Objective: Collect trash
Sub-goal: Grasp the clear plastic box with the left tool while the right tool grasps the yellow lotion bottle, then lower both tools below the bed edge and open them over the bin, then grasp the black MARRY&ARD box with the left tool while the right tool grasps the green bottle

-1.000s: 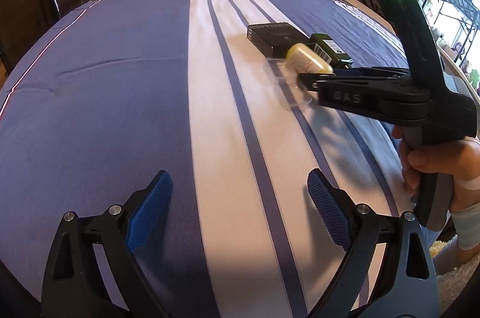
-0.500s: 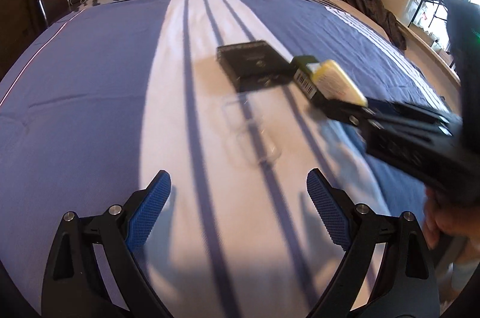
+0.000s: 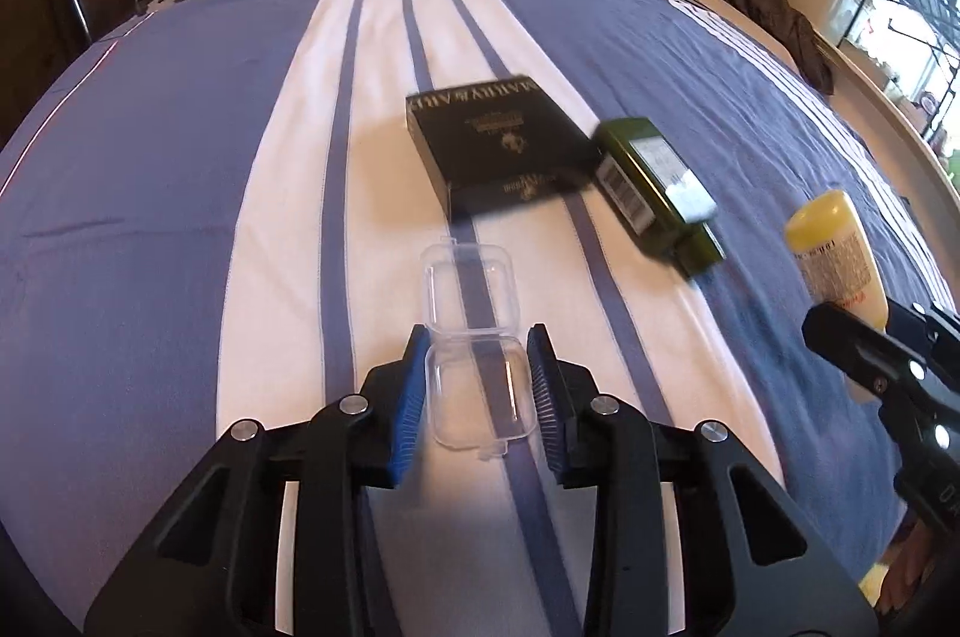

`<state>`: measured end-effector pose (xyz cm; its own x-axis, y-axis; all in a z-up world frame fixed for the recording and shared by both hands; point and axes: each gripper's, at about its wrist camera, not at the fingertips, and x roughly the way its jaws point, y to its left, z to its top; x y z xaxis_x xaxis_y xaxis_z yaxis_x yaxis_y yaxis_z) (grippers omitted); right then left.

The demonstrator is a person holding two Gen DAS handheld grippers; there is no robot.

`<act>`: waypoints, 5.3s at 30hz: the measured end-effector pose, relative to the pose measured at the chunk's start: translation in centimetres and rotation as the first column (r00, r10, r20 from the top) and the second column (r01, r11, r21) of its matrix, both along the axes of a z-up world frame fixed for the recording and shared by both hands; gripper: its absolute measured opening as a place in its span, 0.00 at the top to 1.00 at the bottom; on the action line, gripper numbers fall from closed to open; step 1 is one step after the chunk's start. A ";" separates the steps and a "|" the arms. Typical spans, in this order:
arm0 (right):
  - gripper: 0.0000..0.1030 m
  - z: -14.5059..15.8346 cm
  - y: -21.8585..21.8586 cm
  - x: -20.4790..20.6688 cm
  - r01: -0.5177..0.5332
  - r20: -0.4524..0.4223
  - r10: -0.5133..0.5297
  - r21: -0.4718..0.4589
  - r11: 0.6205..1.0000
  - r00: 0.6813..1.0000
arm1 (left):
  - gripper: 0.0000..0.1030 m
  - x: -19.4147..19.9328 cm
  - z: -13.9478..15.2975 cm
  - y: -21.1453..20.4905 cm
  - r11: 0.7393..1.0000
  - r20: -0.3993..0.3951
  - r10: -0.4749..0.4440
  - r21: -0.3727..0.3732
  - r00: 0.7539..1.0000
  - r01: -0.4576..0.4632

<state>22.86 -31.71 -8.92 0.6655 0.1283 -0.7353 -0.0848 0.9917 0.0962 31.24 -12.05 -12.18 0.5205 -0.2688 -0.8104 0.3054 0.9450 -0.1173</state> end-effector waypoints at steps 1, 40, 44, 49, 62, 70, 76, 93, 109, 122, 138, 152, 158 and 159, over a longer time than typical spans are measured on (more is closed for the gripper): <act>0.67 0.0 0.1 -0.4 0.001 0.000 -0.001 0.004 1.000 1.000 | 0.70 -0.5 0.0 0.2 1.000 0.000 -0.002 -0.002 1.000 0.002; 0.67 -9.9 6.0 -24.7 -0.057 -0.201 0.068 0.062 0.996 0.977 | 0.70 -30.8 -7.2 7.0 0.997 -0.121 -0.067 -0.032 0.990 0.064; 0.67 -13.0 6.5 -25.0 -0.056 -0.279 0.074 0.071 0.996 0.957 | 0.70 -31.0 -10.2 7.2 0.997 -0.212 -0.071 -0.028 0.975 0.066; 0.67 -16.2 7.1 -24.9 -0.063 -0.373 0.088 0.077 0.995 0.924 | 0.70 -31.1 -13.4 7.3 0.996 -0.320 -0.082 -0.046 0.944 0.071; 0.66 -18.0 7.0 -24.5 -0.039 -0.440 0.071 0.082 0.996 0.895 | 0.68 -30.9 -15.9 6.7 0.997 -0.403 -0.083 -0.035 0.911 0.075; 0.65 -15.2 5.8 -24.8 -0.013 -0.380 0.034 0.059 0.998 0.924 | 0.40 -30.6 -14.1 6.8 0.997 -0.357 -0.083 -0.021 0.930 0.080; 0.51 -9.1 4.0 -23.6 0.010 -0.223 0.002 0.050 0.999 0.975 | 0.29 -29.9 -8.9 7.4 0.996 -0.220 -0.085 -0.026 0.972 0.081; 0.39 -0.5 0.9 -8.8 0.042 -0.033 -0.042 0.018 0.999 0.999 | 0.18 -15.7 2.6 7.5 0.999 0.065 0.029 -0.019 0.997 -0.027; 0.39 -2.6 2.2 6.8 0.030 -0.066 -0.031 -0.013 0.999 0.997 | 0.18 -2.6 2.8 5.1 0.996 0.074 0.086 0.015 0.994 -0.087; 0.58 -3.0 0.1 10.1 0.045 -0.077 -0.048 -0.042 0.998 0.996 | 0.18 2.1 2.5 1.7 0.997 0.072 0.074 0.006 0.995 -0.074; 0.58 -2.3 -5.5 7.4 0.094 -0.025 -0.094 0.002 0.996 0.995 | 0.18 10.7 0.5 -5.2 0.991 0.019 0.125 0.056 0.992 -0.126; 0.58 -0.9 -3.9 2.9 0.092 -0.014 -0.092 0.004 0.996 0.996 | 0.27 4.3 1.0 -3.5 0.998 0.020 0.032 0.058 0.999 -0.033; 0.58 0.3 -2.0 -1.9 0.079 0.001 -0.079 0.016 0.997 0.997 | 0.27 -3.8 4.1 -0.6 1.000 0.081 0.013 0.022 0.997 -0.015; 0.58 0.6 -1.6 -2.9 0.077 0.008 -0.077 0.013 0.997 0.997 | 0.27 -5.5 4.8 0.1 1.000 0.096 0.015 0.014 0.995 -0.016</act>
